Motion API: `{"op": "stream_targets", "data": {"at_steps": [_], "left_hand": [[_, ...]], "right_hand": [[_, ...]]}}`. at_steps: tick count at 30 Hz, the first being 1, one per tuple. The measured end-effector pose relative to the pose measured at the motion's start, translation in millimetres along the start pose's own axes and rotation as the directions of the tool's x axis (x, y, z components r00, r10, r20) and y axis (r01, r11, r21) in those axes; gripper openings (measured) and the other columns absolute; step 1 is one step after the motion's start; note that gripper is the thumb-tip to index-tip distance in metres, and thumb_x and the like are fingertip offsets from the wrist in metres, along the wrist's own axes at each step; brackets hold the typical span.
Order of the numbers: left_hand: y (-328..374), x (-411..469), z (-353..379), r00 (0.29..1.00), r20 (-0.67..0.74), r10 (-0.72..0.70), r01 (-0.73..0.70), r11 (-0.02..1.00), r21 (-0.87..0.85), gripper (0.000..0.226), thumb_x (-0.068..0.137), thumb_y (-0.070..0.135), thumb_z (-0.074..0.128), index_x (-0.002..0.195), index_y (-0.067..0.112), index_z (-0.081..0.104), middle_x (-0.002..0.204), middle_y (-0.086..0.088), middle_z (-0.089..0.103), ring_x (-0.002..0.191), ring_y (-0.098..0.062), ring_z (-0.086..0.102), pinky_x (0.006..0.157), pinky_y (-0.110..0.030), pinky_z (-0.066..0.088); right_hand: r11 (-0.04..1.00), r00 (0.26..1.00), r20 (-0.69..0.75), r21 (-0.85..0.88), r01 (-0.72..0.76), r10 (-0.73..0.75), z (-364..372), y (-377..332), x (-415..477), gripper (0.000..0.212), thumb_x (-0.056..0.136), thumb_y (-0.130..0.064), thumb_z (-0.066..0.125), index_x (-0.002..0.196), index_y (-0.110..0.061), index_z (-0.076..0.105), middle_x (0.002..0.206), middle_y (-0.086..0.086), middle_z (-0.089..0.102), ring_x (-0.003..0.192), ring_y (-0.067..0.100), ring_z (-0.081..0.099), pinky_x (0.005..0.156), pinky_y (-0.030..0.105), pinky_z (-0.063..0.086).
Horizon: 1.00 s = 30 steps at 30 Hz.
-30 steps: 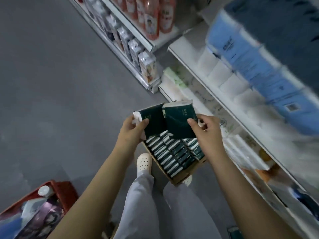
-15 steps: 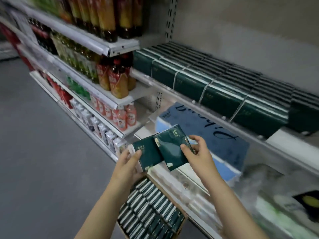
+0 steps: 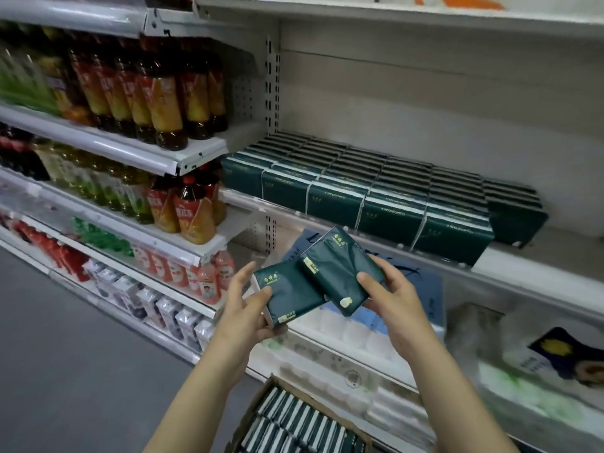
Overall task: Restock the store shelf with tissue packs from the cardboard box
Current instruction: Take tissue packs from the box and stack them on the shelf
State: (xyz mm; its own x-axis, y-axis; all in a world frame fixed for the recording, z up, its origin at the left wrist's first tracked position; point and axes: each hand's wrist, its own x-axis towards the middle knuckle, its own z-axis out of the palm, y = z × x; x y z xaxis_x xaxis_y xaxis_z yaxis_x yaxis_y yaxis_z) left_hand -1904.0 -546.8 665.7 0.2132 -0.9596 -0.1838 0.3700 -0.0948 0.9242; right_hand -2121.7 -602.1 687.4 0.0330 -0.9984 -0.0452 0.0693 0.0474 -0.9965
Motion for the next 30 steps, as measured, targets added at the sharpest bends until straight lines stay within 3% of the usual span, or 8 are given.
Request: {"op": "stream_targets", "data": {"at_steps": [4, 7, 10, 14, 19, 23, 26, 30], "left_hand": [[11, 9, 2, 0.996, 0.088, 0.019, -0.02, 1.0, 0.009, 0.035, 0.097, 0.018, 0.055, 0.122, 0.042, 0.047, 0.125, -0.002, 0.06, 0.102, -0.03, 0.068, 0.077, -0.052, 0.058], [13, 15, 8, 0.99, 0.14, 0.035, -0.041, 0.998, 0.041, 0.039, 0.096, 0.014, 0.056, 0.122, 0.04, 0.044, 0.12, -0.003, 0.065, 0.098, -0.025, 0.07, 0.076, -0.047, 0.059], [19, 20, 24, 0.971, 0.23, 0.072, -0.091, 0.993, 0.074, 0.043, 0.095, 0.005, 0.056, 0.12, 0.038, 0.042, 0.119, -0.005, 0.066, 0.096, -0.02, 0.07, 0.072, -0.04, 0.059], [32, 29, 54, 0.949, 0.292, 0.118, -0.154, 0.983, 0.103, 0.045, 0.095, 0.003, 0.056, 0.115, 0.041, 0.041, 0.118, -0.003, 0.067, 0.102, -0.018, 0.068, 0.079, -0.045, 0.059], [47, 46, 99, 0.921, 0.338, 0.195, -0.255, 0.956, 0.142, 0.047, 0.094, 0.01, 0.059, 0.126, 0.035, 0.037, 0.108, 0.01, 0.066, 0.083, -0.002, 0.062, 0.063, -0.017, 0.052], [58, 61, 141, 0.885, 0.413, 0.216, -0.306, 0.937, 0.167, 0.038, 0.095, 0.014, 0.059, 0.126, 0.029, 0.043, 0.098, 0.016, 0.066, 0.083, -0.002, 0.057, 0.08, -0.023, 0.046], [61, 71, 175, 0.88, 0.424, 0.215, -0.314, 0.933, 0.178, 0.035, 0.095, 0.018, 0.059, 0.125, 0.029, 0.047, 0.109, 0.02, 0.063, 0.096, 0.003, 0.057, 0.08, -0.021, 0.04], [58, 90, 210, 0.896, 0.376, 0.237, -0.321, 0.93, 0.179, 0.032, 0.095, 0.017, 0.058, 0.126, 0.021, 0.048, 0.117, 0.008, 0.067, 0.107, -0.01, 0.061, 0.09, -0.03, 0.044]], "right_hand": [[0.995, 0.995, -0.089, 0.092, 0.046, -0.038, 2, -4, -2, 0.035, 0.088, -0.009, 0.069, 0.118, -0.025, 0.062, 0.116, 0.003, 0.068, 0.101, 0.022, 0.069, 0.076, 0.03, 0.057], [0.986, 0.988, -0.151, 0.158, 0.06, -0.036, 0, -5, -4, 0.037, 0.087, -0.001, 0.068, 0.119, -0.019, 0.062, 0.116, 0.006, 0.07, 0.107, 0.029, 0.066, 0.084, 0.039, 0.055], [0.973, 0.971, -0.236, 0.211, 0.095, -0.043, -8, -12, -9, 0.036, 0.088, 0.003, 0.064, 0.117, -0.018, 0.062, 0.116, 0.008, 0.07, 0.107, 0.028, 0.066, 0.087, 0.041, 0.053], [0.963, 0.96, -0.272, 0.233, 0.134, -0.068, -24, -29, -12, 0.033, 0.094, -0.003, 0.059, 0.118, -0.025, 0.062, 0.113, 0.002, 0.071, 0.103, 0.021, 0.069, 0.083, 0.035, 0.054], [0.935, 0.943, -0.313, 0.285, 0.209, -0.115, -50, -46, -7, 0.039, 0.096, -0.002, 0.055, 0.128, -0.023, 0.057, 0.114, -0.004, 0.071, 0.105, 0.019, 0.068, 0.08, 0.034, 0.055], [0.892, 0.914, -0.373, 0.341, 0.296, -0.161, -79, -58, 6, 0.041, 0.096, 0.0, 0.053, 0.13, -0.021, 0.056, 0.12, 0.0, 0.069, 0.104, 0.018, 0.068, 0.079, 0.032, 0.057], [0.881, 0.882, -0.43, 0.322, 0.347, -0.19, -109, -70, 16, 0.041, 0.095, 0.0, 0.054, 0.13, -0.021, 0.056, 0.119, 0.0, 0.068, 0.102, 0.017, 0.068, 0.077, 0.03, 0.058], [0.886, 0.832, -0.492, 0.225, 0.406, -0.256, -153, -82, 33, 0.037, 0.095, 0.003, 0.053, 0.121, -0.022, 0.061, 0.113, -0.001, 0.07, 0.108, 0.02, 0.065, 0.082, 0.03, 0.057]]}}
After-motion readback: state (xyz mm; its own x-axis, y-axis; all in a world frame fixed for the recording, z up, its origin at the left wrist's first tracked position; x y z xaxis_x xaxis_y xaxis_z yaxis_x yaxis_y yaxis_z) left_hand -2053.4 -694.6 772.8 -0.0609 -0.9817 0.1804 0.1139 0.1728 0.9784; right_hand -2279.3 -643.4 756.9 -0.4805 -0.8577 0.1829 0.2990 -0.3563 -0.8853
